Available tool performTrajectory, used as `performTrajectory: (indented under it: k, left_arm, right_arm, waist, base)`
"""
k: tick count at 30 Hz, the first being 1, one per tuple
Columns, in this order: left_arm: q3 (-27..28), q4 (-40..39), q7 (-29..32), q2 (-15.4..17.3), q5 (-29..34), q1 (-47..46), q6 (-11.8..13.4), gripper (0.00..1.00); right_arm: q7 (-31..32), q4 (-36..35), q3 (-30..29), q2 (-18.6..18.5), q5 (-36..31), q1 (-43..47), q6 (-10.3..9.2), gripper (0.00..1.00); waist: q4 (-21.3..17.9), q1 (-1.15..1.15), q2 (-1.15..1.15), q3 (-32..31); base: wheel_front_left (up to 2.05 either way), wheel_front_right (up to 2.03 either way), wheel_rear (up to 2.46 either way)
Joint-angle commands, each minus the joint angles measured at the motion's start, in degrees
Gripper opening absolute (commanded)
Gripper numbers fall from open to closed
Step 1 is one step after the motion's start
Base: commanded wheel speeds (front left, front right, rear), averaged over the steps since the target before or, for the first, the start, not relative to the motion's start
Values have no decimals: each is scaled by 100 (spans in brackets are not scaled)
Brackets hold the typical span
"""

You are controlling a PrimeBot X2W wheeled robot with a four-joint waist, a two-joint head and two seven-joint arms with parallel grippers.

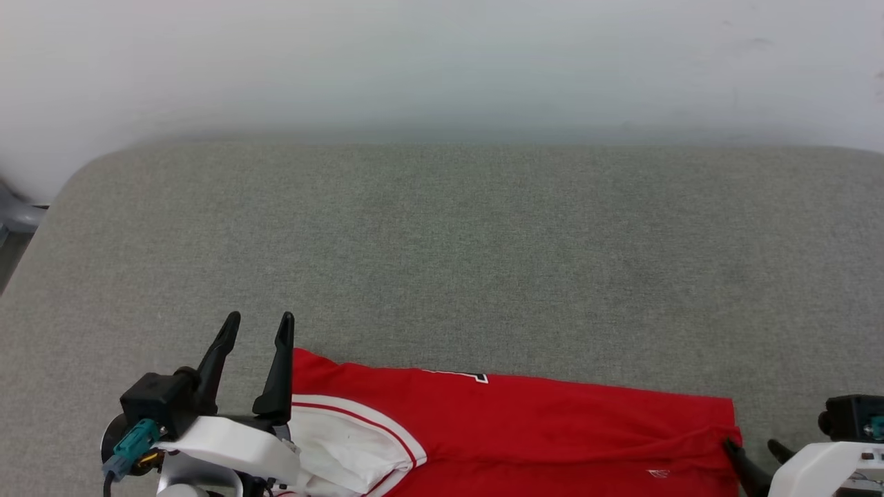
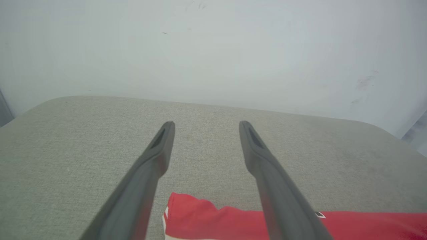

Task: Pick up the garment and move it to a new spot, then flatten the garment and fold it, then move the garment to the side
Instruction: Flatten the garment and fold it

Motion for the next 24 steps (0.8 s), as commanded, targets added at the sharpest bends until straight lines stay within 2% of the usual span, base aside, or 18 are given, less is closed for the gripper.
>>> performTrajectory:
  k: [1, 8, 13, 14, 15, 16, 24]
  left_arm:
    - [23, -27, -32, -34, 59, -55, 14, 100]
    - [196, -257, -39, -286, 390, -57, -42, 100]
    - [318, -306, -40, -415, 536, -32, -134, 100]
    - [339, -295, -40, -430, 552, -27, -146, 100]
    - [367, -290, -40, -451, 572, -23, -165, 100]
    - [391, -278, -40, -464, 587, -10, -187, 100]
    - [459, -105, -40, -481, 734, 175, -232, 100]
  right_arm:
    - [8, 62, 33, -39, 0, -85, -5, 100]
    - [-38, 730, 320, -90, 77, -310, -5, 100]
    - [281, 1286, 582, -52, 261, -324, -3, 100]
    - [366, 1368, 645, -28, 302, -328, -3, 62]
    - [400, 1418, 701, -21, 328, -341, -2, 40]
    - [398, 1440, 734, -12, 364, -354, 5, 0]
    - [256, 1362, 817, -268, 431, -658, -5, 0]
  waist:
    - [40, 0, 0, 69]
    - [195, 0, 0, 241]
    - [261, 0, 0, 312]
    - [269, 0, 0, 319]
    - [272, 0, 0, 320]
    - [271, 0, 0, 317]
    - [151, 0, 0, 120]
  base:
    - [0, 0, 0]
    - [0, 0, 0]
    - [0, 0, 0]
    - [0, 0, 0]
    - [0, 0, 0]
    - [0, 0, 0]
    - [0, 0, 0]
